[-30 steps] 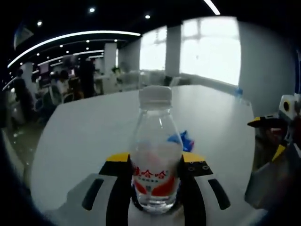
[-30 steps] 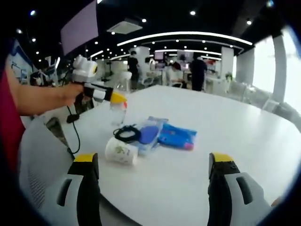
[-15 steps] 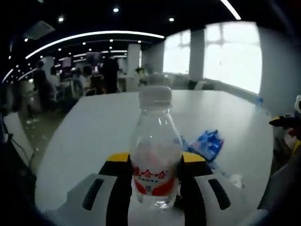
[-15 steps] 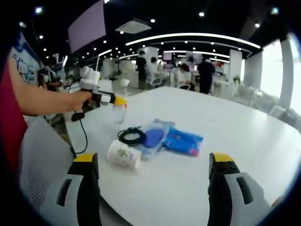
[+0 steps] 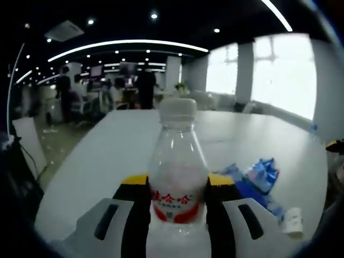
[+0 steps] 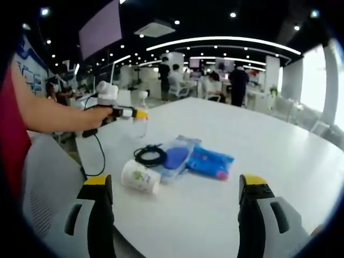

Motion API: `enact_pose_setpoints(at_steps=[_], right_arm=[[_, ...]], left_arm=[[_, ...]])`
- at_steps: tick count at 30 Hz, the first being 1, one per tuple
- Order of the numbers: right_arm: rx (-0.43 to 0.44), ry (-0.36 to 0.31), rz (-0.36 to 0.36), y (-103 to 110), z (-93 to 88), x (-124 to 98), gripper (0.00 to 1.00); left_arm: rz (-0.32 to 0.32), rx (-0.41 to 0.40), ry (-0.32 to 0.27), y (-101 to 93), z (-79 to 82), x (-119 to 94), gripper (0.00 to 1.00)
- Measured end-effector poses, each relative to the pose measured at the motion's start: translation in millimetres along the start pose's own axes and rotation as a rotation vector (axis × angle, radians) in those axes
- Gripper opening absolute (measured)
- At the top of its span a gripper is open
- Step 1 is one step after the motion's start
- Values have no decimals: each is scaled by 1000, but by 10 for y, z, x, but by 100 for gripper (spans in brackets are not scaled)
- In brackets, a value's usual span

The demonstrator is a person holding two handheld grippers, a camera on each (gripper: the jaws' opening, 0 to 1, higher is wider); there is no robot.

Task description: Arrange the tabletop items into an orderly group along one side of the table until the central work area is clear of visible clutter.

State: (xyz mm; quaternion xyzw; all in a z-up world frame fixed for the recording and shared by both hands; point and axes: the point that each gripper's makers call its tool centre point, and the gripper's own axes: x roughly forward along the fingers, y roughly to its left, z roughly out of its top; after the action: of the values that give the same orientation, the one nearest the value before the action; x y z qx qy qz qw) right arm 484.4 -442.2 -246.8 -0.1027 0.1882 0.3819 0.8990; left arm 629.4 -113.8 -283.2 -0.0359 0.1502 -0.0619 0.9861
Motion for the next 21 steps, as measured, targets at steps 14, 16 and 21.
enact_pose_setpoints(at_steps=[14,16,21], right_arm=[[1,8,12,-73,10,44,97],[1,14,13,-80,-4,42,97],[-1,20,13,-95,-12,27,97]], left_arm=[[118,1,-37,127,-80,91,37],[122,6,-40,111,-69,118,37],[128,4,-41,112,-103,187,37]])
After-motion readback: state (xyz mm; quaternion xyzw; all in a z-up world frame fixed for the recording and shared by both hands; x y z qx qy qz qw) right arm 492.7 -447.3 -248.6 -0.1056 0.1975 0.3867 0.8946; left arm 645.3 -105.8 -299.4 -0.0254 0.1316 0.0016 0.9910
